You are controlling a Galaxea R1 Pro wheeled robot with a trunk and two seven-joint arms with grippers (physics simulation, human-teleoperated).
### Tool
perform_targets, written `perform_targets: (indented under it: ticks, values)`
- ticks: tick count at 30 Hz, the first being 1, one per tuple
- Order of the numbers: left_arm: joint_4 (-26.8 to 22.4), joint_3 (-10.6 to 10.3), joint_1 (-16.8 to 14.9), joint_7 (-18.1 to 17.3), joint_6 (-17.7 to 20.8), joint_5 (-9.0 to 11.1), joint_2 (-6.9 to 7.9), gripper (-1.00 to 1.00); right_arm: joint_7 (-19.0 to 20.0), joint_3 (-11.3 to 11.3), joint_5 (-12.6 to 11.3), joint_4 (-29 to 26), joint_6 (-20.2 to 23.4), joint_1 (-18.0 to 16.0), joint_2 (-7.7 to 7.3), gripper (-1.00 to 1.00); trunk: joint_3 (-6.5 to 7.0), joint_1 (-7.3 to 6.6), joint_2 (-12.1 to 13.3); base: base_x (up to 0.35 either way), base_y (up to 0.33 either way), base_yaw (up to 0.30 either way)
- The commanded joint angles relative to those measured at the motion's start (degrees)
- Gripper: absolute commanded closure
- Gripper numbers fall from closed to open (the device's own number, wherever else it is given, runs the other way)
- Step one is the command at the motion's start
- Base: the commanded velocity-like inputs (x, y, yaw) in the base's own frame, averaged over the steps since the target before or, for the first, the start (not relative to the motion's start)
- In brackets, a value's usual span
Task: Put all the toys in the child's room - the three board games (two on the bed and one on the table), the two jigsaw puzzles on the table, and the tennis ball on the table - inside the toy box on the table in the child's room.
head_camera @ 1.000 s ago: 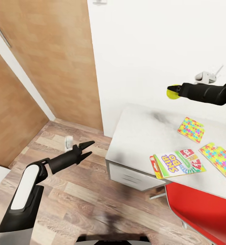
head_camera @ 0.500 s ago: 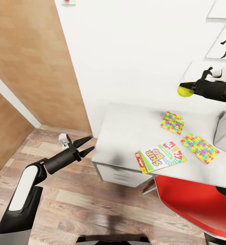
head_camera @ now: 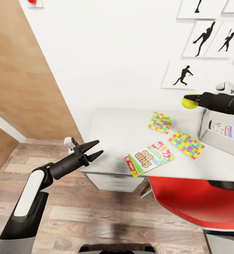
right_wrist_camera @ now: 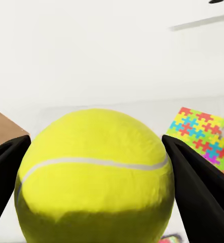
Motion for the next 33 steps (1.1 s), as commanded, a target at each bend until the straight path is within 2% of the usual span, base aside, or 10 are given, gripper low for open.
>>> perform_targets:
  ticks: [1,6,11,15,16,21,26,27,28,33]
  values:
    - [0.0,-0.3,-0.2,-0.6,0.1,-0.5,-0.06,-1.0,-0.6,0.1,-0.6,0.0,0.1,0.0,-0.05,1.0,-0.06,0.03,-0.1,0.0,0.0,-0.28]
    - [0.0,-1.3,-0.9,-0.3,0.1,-0.6,-0.32,-1.0,-0.5,-0.2,-0.6,0.0,0.1,0.1,-0.08,1.0,0.04,0.03,-0.1,0.0,0.0,-0.279]
    - [0.0,-3.9,-3.6,3.0,-0.1,-0.7,-0.68,-1.0,-0.5,-0.6,-0.5,0.0,0.1,0.2,-0.11,1.0,0.15,0.03,-0.1,0.0,0.0,-0.279]
    - [0.1,-5.9,-7.6,10.7,-0.3,-0.6,-2.6,-1.0,-0.6,-0.8,-0.5,0.1,0.1,0.2,-0.12,1.0,0.23,0.03,-0.1,0.0,0.0,-0.28]
    - [0.1,-5.9,-7.6,10.7,-0.3,-0.6,-2.6,-1.0,-0.6,-0.8,-0.5,0.1,0.1,0.2,-0.12,1.0,0.25,0.03,-0.1,0.0,0.0,-0.28]
    - [0.1,-8.1,-11.2,25.4,-0.4,-0.8,-7.6,-1.0,-1.2,-0.8,-0.3,1.7,0.1,0.2,-0.12,1.0,0.35,0.03,-0.1,0.0,0.0,-0.28]
    - [0.1,-11.5,-13.9,35.8,-0.6,-0.6,-9.69,-1.0,-1.4,-1.1,-0.2,5.1,0.1,0.0,-0.17,1.0,0.4,0.03,-0.1,0.0,0.0,-0.28]
    - [0.1,-11.5,-13.9,35.8,-0.6,-0.6,-9.69,-1.0,-1.4,-1.1,-0.2,5.1,0.1,0.0,-0.17,1.0,0.41,0.03,-0.1,0.0,0.0,-0.281]
    - [0.1,-13.3,-14.8,38.7,-0.9,-0.5,-10.21,-1.0,-1.4,-1.6,0.0,7.0,0.1,-0.2,-0.21,1.0,0.42,0.03,-0.1,0.0,0.0,-0.281]
    - [0.1,-14.9,-15.6,41.3,-1.4,-0.5,-10.65,-1.0,-1.4,-2.6,0.2,9.4,0.1,-0.5,-0.46,1.0,0.43,0.03,-0.1,0.0,0.0,-0.281]
